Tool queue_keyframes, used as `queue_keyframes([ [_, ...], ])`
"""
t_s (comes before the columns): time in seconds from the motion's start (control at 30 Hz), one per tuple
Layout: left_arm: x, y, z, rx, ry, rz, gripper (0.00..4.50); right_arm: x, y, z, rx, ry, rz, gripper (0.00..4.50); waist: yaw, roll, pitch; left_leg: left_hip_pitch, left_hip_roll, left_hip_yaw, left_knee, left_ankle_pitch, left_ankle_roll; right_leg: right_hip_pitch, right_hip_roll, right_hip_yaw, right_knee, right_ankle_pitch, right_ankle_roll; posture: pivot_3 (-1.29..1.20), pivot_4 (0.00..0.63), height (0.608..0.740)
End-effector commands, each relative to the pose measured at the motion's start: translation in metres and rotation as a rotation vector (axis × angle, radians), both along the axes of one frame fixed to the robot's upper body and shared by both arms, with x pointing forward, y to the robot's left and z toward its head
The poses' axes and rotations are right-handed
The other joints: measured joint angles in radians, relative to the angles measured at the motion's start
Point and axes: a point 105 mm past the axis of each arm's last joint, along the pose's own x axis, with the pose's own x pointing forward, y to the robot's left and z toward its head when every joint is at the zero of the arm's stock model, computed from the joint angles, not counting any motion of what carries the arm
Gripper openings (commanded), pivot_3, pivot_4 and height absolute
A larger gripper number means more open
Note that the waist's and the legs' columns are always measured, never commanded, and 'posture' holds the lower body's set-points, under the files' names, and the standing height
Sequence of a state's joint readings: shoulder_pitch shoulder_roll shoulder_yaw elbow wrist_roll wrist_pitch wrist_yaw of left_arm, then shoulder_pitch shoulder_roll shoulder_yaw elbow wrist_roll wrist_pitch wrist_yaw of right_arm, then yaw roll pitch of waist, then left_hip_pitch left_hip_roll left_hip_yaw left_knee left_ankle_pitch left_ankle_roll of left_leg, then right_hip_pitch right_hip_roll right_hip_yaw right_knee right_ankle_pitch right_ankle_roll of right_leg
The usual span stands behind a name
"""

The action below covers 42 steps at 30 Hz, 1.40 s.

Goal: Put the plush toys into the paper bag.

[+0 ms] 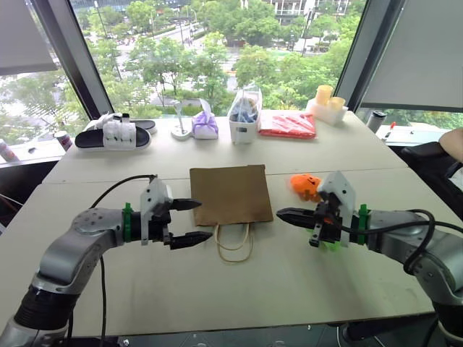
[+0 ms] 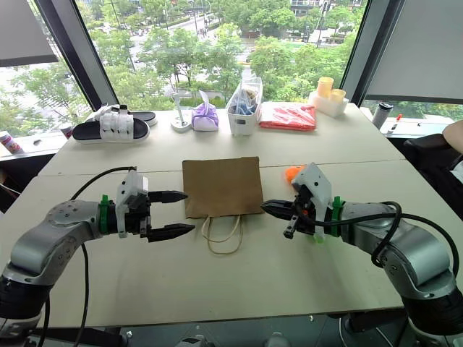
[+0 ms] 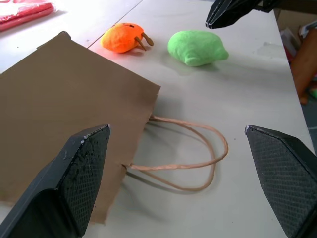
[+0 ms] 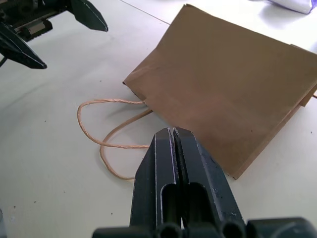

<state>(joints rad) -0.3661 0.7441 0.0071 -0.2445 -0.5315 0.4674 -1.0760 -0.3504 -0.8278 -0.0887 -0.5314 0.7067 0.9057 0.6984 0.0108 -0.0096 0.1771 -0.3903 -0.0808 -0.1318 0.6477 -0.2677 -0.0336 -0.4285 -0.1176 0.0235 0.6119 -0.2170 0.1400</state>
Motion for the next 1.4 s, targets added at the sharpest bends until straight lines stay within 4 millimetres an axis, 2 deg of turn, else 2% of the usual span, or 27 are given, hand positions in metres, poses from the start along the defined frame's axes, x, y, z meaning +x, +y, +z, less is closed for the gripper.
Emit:
queue_keyframes([
  [0.03,-0.002,0.004,-0.005,0.100,-0.116,-0.067,4.47,-0.003,-0.006,0.014,-0.015,-0.079,-0.015,0.00,0.001,0.000,0.000,0.000,0.000,0.000,0.000,0.000,0.000,0.000,0.000,0.000,0.000,0.000,0.000,0.00,0.150,0.740],
  [0.17,-0.003,0.007,-0.024,0.244,-0.212,-0.180,4.47,-0.004,-0.012,0.013,-0.035,-0.080,-0.037,0.00,0.001,0.000,0.000,0.000,0.000,0.000,0.000,0.000,0.000,0.000,0.000,0.000,0.000,0.000,0.000,0.00,0.150,0.740],
  [0.27,0.004,0.004,-0.039,0.332,-0.284,-0.240,4.47,-0.005,-0.016,0.012,-0.037,-0.079,-0.054,0.00,0.003,0.000,0.000,0.000,0.000,0.000,0.000,0.000,0.000,0.000,0.000,0.000,0.000,0.000,0.000,0.00,0.150,0.740],
  [0.43,0.033,-0.024,-0.051,0.285,-0.410,-0.240,4.47,-0.009,-0.022,0.010,-0.046,-0.079,-0.097,0.00,0.009,0.000,0.000,-0.001,-0.002,0.000,0.002,0.000,0.000,0.001,-0.001,0.000,-0.001,0.000,0.000,0.00,0.150,0.740],
  [0.63,0.041,-0.035,-0.052,0.242,-0.415,-0.257,4.47,-0.012,-0.032,0.003,-0.052,-0.061,-0.146,0.00,-0.004,0.000,0.000,0.000,-0.003,0.000,0.000,0.000,0.001,0.000,-0.001,0.000,0.001,0.000,0.001,0.00,0.150,0.740],
  [0.73,0.041,-0.039,-0.050,0.212,-0.405,-0.269,3.63,-0.012,-0.038,-0.002,-0.050,-0.062,-0.184,0.00,0.000,0.000,0.000,0.000,-0.003,0.000,0.001,0.000,0.001,0.000,-0.001,0.000,0.000,0.000,0.001,0.00,0.150,0.740],
  [0.77,0.041,-0.039,-0.048,0.201,-0.403,-0.273,3.23,-0.012,-0.039,-0.003,-0.052,-0.063,-0.197,0.00,0.001,0.000,0.000,0.000,-0.003,0.000,0.001,0.000,0.001,0.000,-0.001,0.000,0.000,0.000,0.001,0.00,0.150,0.740],
  [0.83,0.040,-0.040,-0.045,0.191,-0.397,-0.279,2.09,-0.014,-0.042,-0.004,-0.058,-0.071,-0.214,0.00,0.002,0.000,0.000,0.000,-0.004,0.000,0.002,0.000,0.001,0.000,-0.001,0.000,0.001,0.000,0.001,0.00,0.150,0.740],
  [0.97,0.037,-0.042,-0.038,0.178,-0.381,-0.289,0.19,-0.016,-0.045,-0.005,-0.040,-0.068,-0.234,0.00,0.001,0.000,0.000,0.000,-0.004,0.000,0.002,0.000,0.001,0.001,-0.001,0.000,0.001,0.000,0.001,0.00,0.150,0.740],
  [1.0,0.036,-0.043,-0.036,0.170,-0.376,-0.288,0.05,-0.016,-0.046,-0.005,-0.036,-0.065,-0.237,0.00,0.001,0.000,0.000,0.000,-0.004,0.000,0.002,0.000,0.001,0.001,-0.001,0.000,0.001,0.000,0.001,0.00,0.150,0.740],
  [1.23,0.038,-0.052,-0.019,0.098,-0.351,-0.234,0.05,-0.010,-0.055,-0.001,-0.016,-0.075,-0.287,0.00,0.001,0.000,0.000,0.000,-0.004,0.000,0.002,0.000,0.001,0.001,-0.001,0.000,0.001,0.000,0.001,0.00,0.150,0.740],
  [1.33,0.041,-0.054,-0.012,0.046,-0.337,-0.200,0.05,-0.008,-0.055,-0.007,-0.028,-0.067,-0.287,0.00,0.001,0.000,0.000,0.000,-0.004,-0.001,0.002,0.000,0.001,0.001,-0.001,0.000,0.001,0.000,0.001,0.00,0.150,0.740],
  [1.4,0.043,-0.054,-0.014,0.053,-0.332,-0.191,0.00,-0.001,-0.065,-0.004,-0.017,-0.083,-0.348,0.56,0.001,0.000,0.000,0.000,-0.004,-0.001,0.002,0.000,0.001,0.001,-0.001,0.000,0.001,0.000,0.001,0.00,0.150,0.740],
])
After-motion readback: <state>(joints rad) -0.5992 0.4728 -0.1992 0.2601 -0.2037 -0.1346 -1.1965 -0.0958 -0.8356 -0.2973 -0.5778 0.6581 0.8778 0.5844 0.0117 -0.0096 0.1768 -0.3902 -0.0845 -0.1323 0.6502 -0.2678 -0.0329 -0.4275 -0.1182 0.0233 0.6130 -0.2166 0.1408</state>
